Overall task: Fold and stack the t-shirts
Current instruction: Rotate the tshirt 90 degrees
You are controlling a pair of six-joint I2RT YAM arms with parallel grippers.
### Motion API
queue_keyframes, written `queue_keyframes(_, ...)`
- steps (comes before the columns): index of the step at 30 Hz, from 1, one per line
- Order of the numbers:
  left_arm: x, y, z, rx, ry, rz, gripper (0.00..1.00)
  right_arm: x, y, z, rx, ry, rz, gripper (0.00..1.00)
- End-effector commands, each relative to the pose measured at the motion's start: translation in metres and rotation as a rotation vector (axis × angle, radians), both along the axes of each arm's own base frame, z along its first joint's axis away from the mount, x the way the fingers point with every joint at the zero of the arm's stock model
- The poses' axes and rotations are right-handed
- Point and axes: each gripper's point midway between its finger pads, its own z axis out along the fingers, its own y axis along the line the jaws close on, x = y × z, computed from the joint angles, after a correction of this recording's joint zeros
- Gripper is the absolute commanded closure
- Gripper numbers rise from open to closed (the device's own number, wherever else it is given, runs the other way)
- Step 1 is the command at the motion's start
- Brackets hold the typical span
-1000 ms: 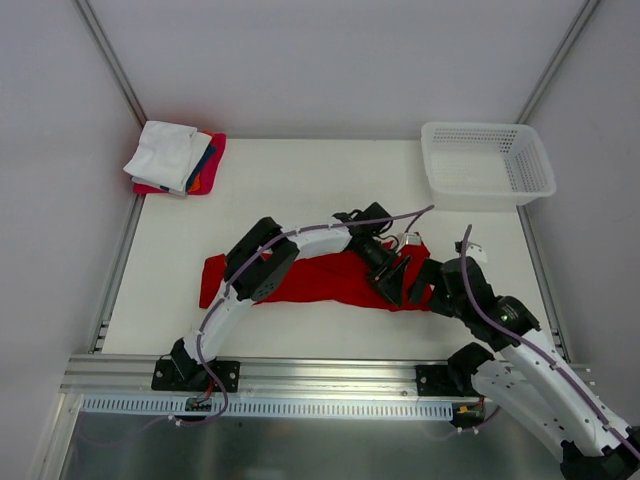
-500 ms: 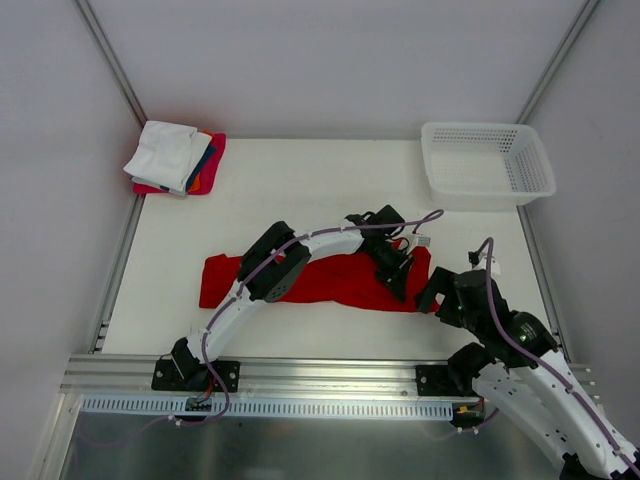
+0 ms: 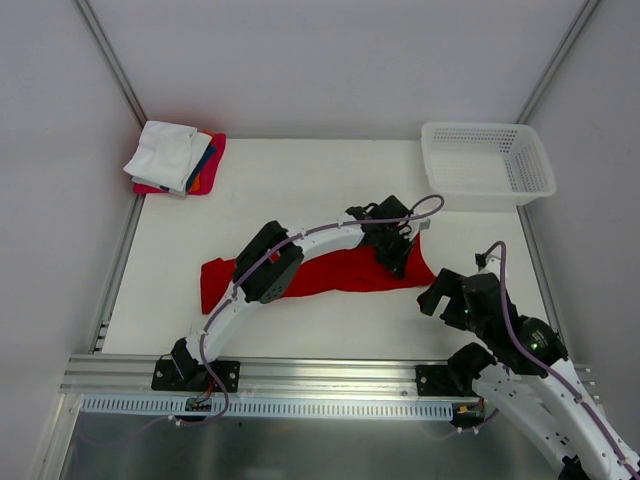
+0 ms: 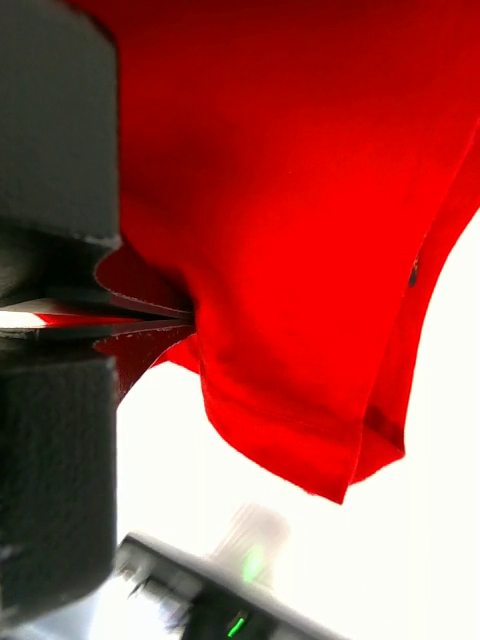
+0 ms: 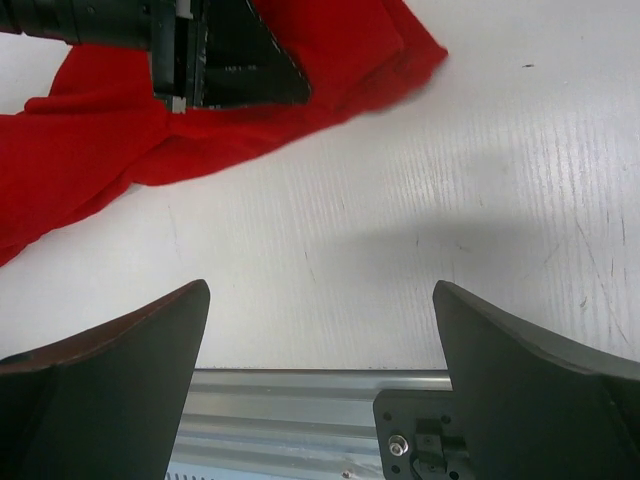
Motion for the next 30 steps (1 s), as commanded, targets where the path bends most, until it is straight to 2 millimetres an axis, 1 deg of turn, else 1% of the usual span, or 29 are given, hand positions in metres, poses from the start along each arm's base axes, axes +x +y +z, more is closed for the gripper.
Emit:
queue_keyframes(1, 0.052, 0.051, -0.032, 0.271, -0.248, 0.124, 1.0, 0.0, 0.003, 0.01, 0.015, -0.006, 0.009, 0.01)
queue_keyframes(5, 0.068, 0.061, -0.02, 0.283, -0.296, 0.155, 1.0, 0.001, 0.005, 0.011, 0.014, -0.003, 0.014, 0.01)
queue_keyframes(6, 0.076, 0.064, -0.012, 0.274, -0.305, 0.169, 1.0, 0.001, 0.005, 0.012, 0.015, -0.004, 0.014, 0.01)
queue_keyframes(8, 0.084, 0.066, -0.001, 0.253, -0.308, 0.181, 1.0, 0.002, 0.005, 0.012, 0.01, -0.002, 0.015, 0.01)
queue_keyframes(9, 0.09, 0.066, 0.007, 0.241, -0.318, 0.187, 1.0, 0.002, 0.005, 0.013, 0.008, -0.002, 0.015, 0.01)
queue_keyframes(10, 0.099, 0.072, 0.011, 0.241, -0.324, 0.204, 1.0, 0.003, 0.005, 0.013, 0.008, -0.004, 0.014, 0.01)
queue_keyframes(11, 0.109, 0.071, 0.02, 0.228, -0.343, 0.217, 1.0, 0.003, 0.005, 0.013, 0.005, -0.002, 0.017, 0.0)
queue_keyframes(12, 0.112, 0.076, 0.02, 0.239, -0.342, 0.217, 1.0, 0.003, 0.006, 0.014, 0.006, -0.002, 0.017, 0.01)
queue_keyframes(13, 0.124, 0.082, 0.023, 0.242, -0.346, 0.238, 1.0, 0.003, 0.006, 0.015, 0.007, -0.003, 0.019, 0.0)
queue_keyframes(14, 0.135, 0.083, 0.029, 0.234, -0.36, 0.252, 1.0, 0.003, 0.006, 0.015, 0.002, 0.001, 0.022, 0.01)
queue_keyframes(15, 0.139, 0.09, 0.028, 0.255, -0.355, 0.259, 1.0, 0.003, 0.005, 0.017, 0.001, -0.004, 0.023, 0.01)
queue_keyframes(16, 0.154, 0.095, 0.037, 0.245, -0.37, 0.287, 1.0, 0.002, 0.004, 0.018, -0.004, -0.001, 0.022, 0.01)
queue_keyframes(17, 0.16, 0.1, 0.031, 0.262, -0.367, 0.293, 1.0, 0.002, 0.002, 0.02, -0.008, -0.006, 0.017, 0.01)
queue_keyframes(18, 0.165, 0.106, 0.031, 0.277, -0.365, 0.304, 1.0, 0.001, 0.001, 0.02, -0.011, -0.005, 0.017, 0.0)
queue_keyframes(19, 0.179, 0.113, 0.04, 0.271, -0.381, 0.332, 1.0, 0.0, 0.0, 0.02, -0.018, -0.002, 0.017, 0.01)
queue_keyframes(21, 0.19, 0.122, 0.036, 0.288, -0.382, 0.349, 1.0, 0.0, -0.003, 0.022, -0.022, -0.008, 0.01, 0.01)
queue_keyframes(22, 0.202, 0.125, 0.045, 0.282, -0.412, 0.373, 1.0, -0.001, -0.003, 0.022, -0.026, -0.007, 0.01, 0.01)
queue_keyframes(23, 0.213, 0.135, 0.043, 0.292, -0.412, 0.395, 1.0, -0.001, -0.004, 0.021, -0.029, -0.005, 0.008, 0.01)
queue_keyframes(25, 0.226, 0.143, 0.046, 0.285, -0.417, 0.419, 1.0, -0.002, -0.005, 0.02, -0.033, 0.001, 0.006, 0.0)
queue_keyframes(26, 0.235, 0.153, 0.047, 0.283, -0.417, 0.437, 1.0, -0.003, -0.005, 0.02, -0.034, 0.003, 0.005, 0.0)
queue_keyframes(28, 0.243, 0.16, 0.051, 0.271, -0.417, 0.449, 1.0, -0.003, -0.006, 0.02, -0.036, 0.002, 0.003, 0.01)
queue_keyframes(30, 0.238, 0.156, 0.056, 0.226, -0.38, 0.429, 1.0, -0.002, -0.006, 0.02, -0.043, 0.002, 0.002, 0.0)
